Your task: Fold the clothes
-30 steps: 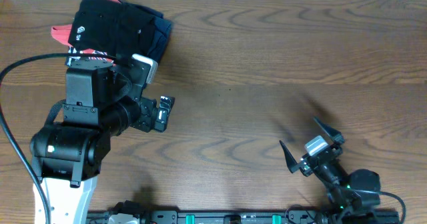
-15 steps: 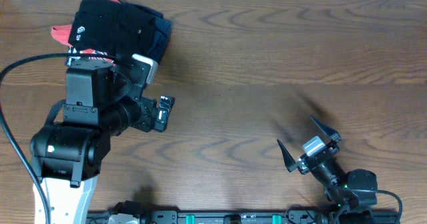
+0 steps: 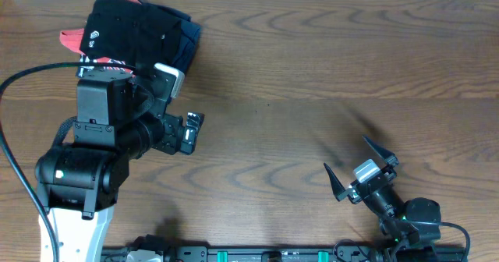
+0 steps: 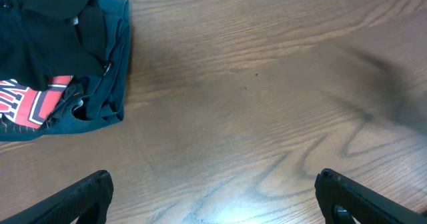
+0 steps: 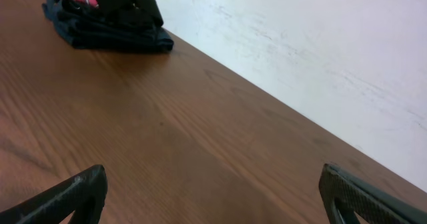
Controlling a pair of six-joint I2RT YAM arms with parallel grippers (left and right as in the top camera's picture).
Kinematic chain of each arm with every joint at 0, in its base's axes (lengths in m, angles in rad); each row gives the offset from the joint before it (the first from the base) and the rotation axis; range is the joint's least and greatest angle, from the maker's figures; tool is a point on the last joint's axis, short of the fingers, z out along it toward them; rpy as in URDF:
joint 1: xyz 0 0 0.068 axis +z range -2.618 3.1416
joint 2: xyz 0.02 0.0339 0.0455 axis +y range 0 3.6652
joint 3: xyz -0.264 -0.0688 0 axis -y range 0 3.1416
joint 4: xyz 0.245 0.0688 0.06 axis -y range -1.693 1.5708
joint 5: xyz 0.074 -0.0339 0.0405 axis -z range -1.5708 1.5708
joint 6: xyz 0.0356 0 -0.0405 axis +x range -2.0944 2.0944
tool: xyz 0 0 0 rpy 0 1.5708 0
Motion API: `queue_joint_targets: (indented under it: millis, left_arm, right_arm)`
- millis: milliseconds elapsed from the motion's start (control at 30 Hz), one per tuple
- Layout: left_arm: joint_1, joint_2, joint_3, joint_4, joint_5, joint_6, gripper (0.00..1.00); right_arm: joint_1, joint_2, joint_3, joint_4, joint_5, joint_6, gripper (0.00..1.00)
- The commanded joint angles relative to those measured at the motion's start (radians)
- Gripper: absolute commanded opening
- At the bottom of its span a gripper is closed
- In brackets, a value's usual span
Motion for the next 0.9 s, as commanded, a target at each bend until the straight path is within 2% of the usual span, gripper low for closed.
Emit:
queue_joint_targets:
  millis: [0,133,233,400,600,733,867]
  left_arm:
    - [-0.005,0.0,0.005,0.001,-0.009,0.013,0.98]
    - [-0.004,-0.013,0.005,0.002,-0.014,0.017,0.98]
    - [-0.003,-0.059,-0.008,0.038,-0.106,0.051,0.98]
    - [0.026,-0.211,-0.142,0.324,-0.121,0.085,0.98]
    - [0.09,-0.435,-0.423,0.649,-0.109,0.084,0.98]
    - [0.134,-0.58,-0.584,0.752,-0.098,0.084,0.98]
    - [0.158,-0.709,-0.685,0.761,-0.098,0.084,0.98]
  right_arm:
    - [-0.007,-0.005,-0.011,0.002,-0.011,-0.005,0.99]
    - [-0.007,-0.005,-0.011,0.002,-0.011,-0.005,0.99]
    - [-0.007,-0.005,-0.011,0.002,-0.011,-0.005,0.99]
    - [-0.007,-0.005,-0.011,0.002,-0.011,-0.005,0.99]
    - [-0.007,-0.005,-0.011,0.002,-0.011,-0.005,0.99]
    - [-0.007,-0.005,-0.011,0.002,-0.011,-0.005,0.99]
    - [-0.007,-0.005,-0.011,0.002,-0.011,-0.005,0.99]
